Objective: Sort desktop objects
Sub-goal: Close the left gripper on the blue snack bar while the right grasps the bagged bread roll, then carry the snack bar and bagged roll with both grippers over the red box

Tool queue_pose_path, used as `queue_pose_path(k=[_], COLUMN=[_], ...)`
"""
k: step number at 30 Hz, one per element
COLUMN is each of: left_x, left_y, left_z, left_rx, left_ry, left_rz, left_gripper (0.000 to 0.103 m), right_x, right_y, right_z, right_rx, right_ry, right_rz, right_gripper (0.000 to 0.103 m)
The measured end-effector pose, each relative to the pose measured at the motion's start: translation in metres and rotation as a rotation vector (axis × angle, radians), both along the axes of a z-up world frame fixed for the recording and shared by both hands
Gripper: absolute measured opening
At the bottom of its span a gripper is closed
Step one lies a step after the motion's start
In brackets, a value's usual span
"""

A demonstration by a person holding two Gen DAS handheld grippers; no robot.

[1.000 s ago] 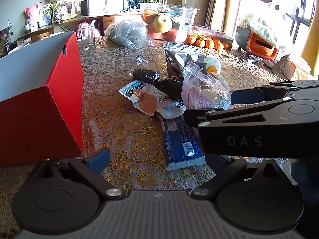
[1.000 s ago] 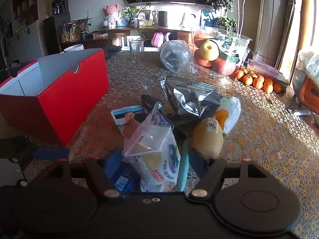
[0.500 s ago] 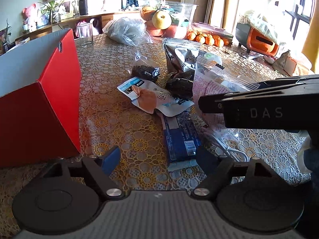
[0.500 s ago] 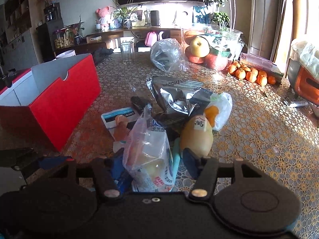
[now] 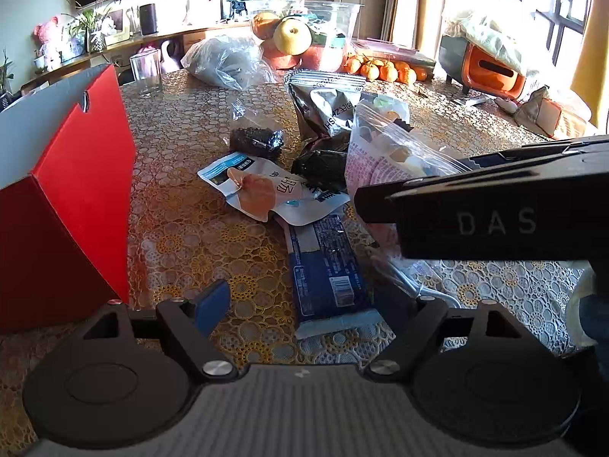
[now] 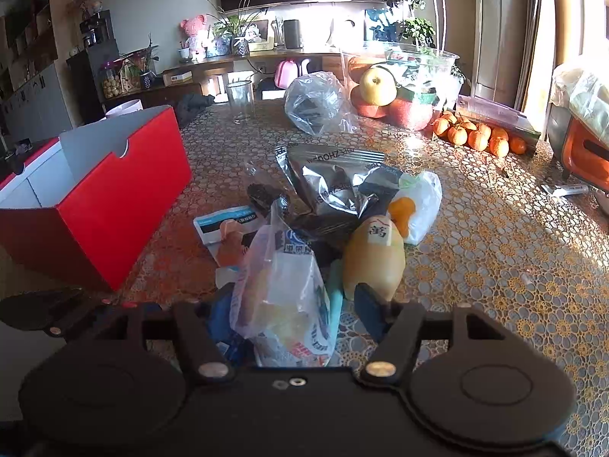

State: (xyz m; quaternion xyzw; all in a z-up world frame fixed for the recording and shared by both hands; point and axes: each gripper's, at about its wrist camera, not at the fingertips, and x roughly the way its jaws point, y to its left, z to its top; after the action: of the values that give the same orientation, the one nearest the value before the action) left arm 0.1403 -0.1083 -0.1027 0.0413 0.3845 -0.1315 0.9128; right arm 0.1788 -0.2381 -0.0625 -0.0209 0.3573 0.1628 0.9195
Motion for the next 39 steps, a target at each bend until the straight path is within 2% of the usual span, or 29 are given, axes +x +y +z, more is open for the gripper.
queue_pose_path(k=[7,11,13,17,19,21,28,39], left_x=[0.01,0.01,0.01,0.012,0.012,0.013,0.009,-0.01], left_y=[-0.006,-0.007,-0.007,-0.008,-0.008,-0.007,-0.002,0.012], left_z=[-0.006,-0.006,-0.005,-0.003,-0.002,-0.001,0.003,0.025], left_rx=[0.024,0.025,0.029,0.028,0.026,0.024,0.01,-0.025], left_ry=[-0.005,-0.008,-0.013,-0.012,-0.012,-0.009,-0.005,-0.03], left_rz=[0.006,0.004,0.003,-0.006,-0.003,0.0,0.013,0.03], left_gripper=[0.083,0.082,0.071,0.062,0.049,0.041,0.037,0.036], right_x=[0.003,0.005,0.005,0.005,0.005,0.004,-0.002,-0.019], right_y=[0.006,0.009,0.009,0.009,0.008,0.008,0.004,0.004], right_z=[-0.008,-0.011,-0.012,-0.012,-0.012,-0.01,-0.003,0.015], right_rx=[-0.012,-0.014,-0.012,-0.013,-0.01,-0.015,-0.012,-0.005], right_ry=[0.011,0.015,0.017,0.021,0.022,0.017,0.011,0.006], right_rz=[0.009,0.005,0.007,0.003,0.001,-0.006,-0.02,-0.027], right_gripper=[0.067,0.06,0.056,0.05,0.047,0.044,0.04,0.039])
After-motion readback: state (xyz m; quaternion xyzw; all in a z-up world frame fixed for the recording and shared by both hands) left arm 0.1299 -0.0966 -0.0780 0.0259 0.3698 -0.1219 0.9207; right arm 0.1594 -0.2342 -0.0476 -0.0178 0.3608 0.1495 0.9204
